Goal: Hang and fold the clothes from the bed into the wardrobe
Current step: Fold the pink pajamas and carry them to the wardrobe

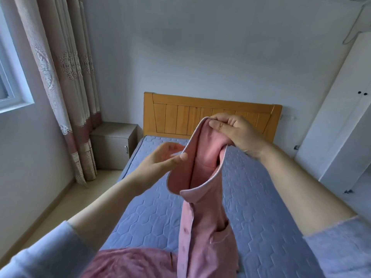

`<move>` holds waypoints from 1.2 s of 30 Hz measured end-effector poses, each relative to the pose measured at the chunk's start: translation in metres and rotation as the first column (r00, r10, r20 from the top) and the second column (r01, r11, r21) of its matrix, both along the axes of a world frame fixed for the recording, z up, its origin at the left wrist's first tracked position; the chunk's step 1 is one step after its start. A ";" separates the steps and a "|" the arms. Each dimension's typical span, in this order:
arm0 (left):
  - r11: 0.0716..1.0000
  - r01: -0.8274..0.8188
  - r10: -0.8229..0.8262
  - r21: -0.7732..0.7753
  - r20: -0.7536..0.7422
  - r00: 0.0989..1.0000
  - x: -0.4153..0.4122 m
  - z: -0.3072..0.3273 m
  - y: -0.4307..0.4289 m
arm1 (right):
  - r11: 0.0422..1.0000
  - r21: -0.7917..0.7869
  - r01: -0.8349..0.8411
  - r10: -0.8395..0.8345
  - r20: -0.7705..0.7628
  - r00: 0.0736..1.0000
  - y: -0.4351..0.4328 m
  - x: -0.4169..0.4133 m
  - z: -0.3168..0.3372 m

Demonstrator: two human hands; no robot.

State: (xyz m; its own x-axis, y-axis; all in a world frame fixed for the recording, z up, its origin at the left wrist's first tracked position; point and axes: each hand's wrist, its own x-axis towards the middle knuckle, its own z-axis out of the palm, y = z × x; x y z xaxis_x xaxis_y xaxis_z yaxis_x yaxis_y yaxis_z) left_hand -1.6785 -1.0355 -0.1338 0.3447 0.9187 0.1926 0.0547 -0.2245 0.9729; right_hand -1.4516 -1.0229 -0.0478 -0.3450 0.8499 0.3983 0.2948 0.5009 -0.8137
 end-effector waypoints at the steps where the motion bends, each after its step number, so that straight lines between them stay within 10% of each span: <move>1: 0.991 0.112 -0.107 -0.072 0.064 0.992 0.004 0.000 0.002 | 1.000 0.000 -0.001 0.001 -0.028 1.000 0.000 0.001 0.001; 7: 0.879 0.335 -0.322 -0.340 0.096 0.942 0.024 -0.004 0.009 | 0.999 -0.017 0.027 -0.030 -0.195 0.980 -0.003 0.019 0.006; 22: 0.999 0.027 -0.023 -0.037 0.100 0.995 0.017 0.021 0.001 | 0.969 -0.221 0.109 -0.179 -0.328 0.927 -0.009 0.047 -0.019; 26: 0.996 -0.028 0.039 0.080 -0.148 0.988 0.004 0.041 0.009 | 0.963 -0.201 0.180 -0.236 -0.309 0.921 -0.007 0.046 -0.030; 36: 0.978 0.201 -0.204 -0.055 -0.064 0.977 0.000 0.048 0.011 | 0.950 -0.206 0.235 -0.287 -0.274 0.918 -0.001 0.041 -0.039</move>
